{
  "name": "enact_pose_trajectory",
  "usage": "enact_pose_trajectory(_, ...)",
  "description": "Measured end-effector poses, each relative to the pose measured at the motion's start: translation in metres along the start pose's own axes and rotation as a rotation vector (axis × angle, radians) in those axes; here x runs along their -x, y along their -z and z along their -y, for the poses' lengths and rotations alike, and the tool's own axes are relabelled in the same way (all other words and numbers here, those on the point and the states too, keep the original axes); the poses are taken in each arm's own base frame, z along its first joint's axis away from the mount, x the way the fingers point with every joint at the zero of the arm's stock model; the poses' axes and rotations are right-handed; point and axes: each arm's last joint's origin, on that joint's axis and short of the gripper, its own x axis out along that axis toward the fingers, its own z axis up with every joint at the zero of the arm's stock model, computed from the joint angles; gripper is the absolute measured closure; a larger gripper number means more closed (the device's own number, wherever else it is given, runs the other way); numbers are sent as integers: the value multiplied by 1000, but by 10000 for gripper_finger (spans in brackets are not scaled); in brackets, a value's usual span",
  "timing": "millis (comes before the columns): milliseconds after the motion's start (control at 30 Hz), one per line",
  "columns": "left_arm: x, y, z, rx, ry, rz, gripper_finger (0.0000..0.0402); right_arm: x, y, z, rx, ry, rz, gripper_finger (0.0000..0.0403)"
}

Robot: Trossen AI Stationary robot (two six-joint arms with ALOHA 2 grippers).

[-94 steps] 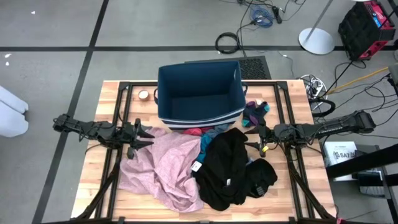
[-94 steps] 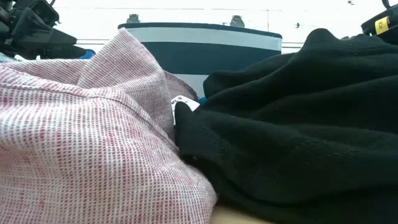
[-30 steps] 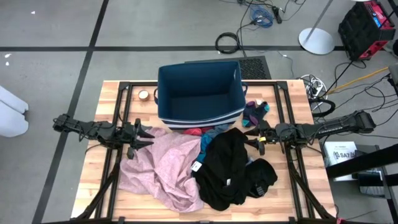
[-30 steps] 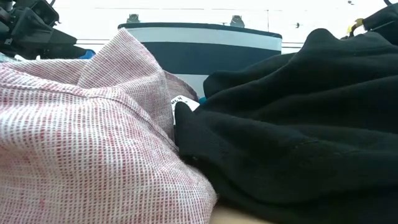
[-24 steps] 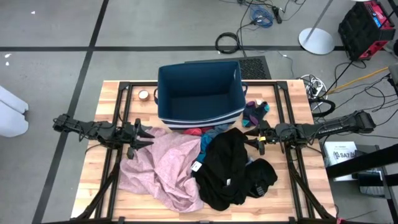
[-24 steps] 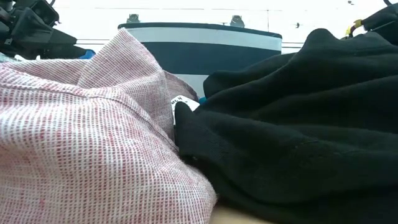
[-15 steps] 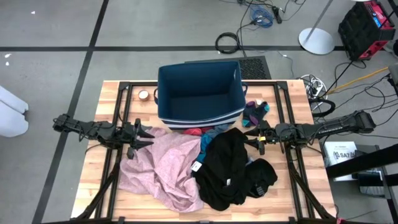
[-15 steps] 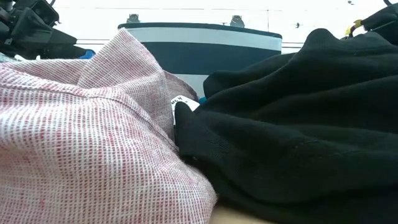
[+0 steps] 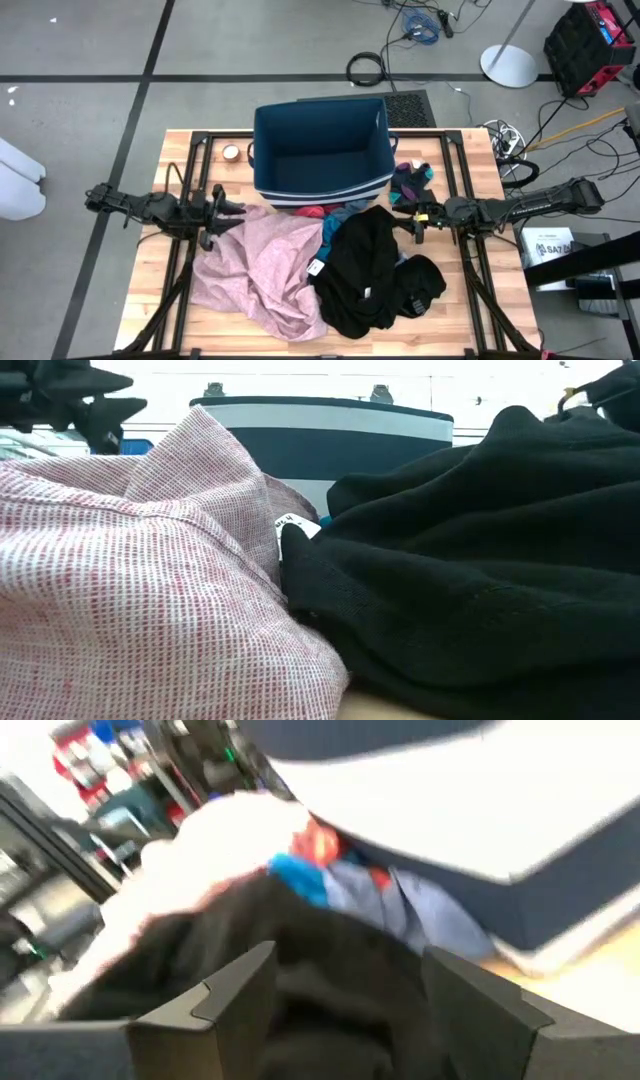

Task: Sort clothes
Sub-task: Put the pink sock into the blue laundry bin

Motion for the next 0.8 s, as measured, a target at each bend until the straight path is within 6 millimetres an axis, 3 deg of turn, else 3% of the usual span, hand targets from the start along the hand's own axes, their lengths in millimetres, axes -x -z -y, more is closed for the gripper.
enact_pose_trajectory(267,-3,-21,4,-37,-21,12,261,3,-38,-24,43,-103,162,165)
enact_pose_trajectory(467,-13,-51,11,-144,-101,0,261,11,-82,-46,137,-150,288,165)
enact_pose_trajectory(800,-49,-98,29,-268,-113,-185,261,28,-139,-81,237,-237,210,165)
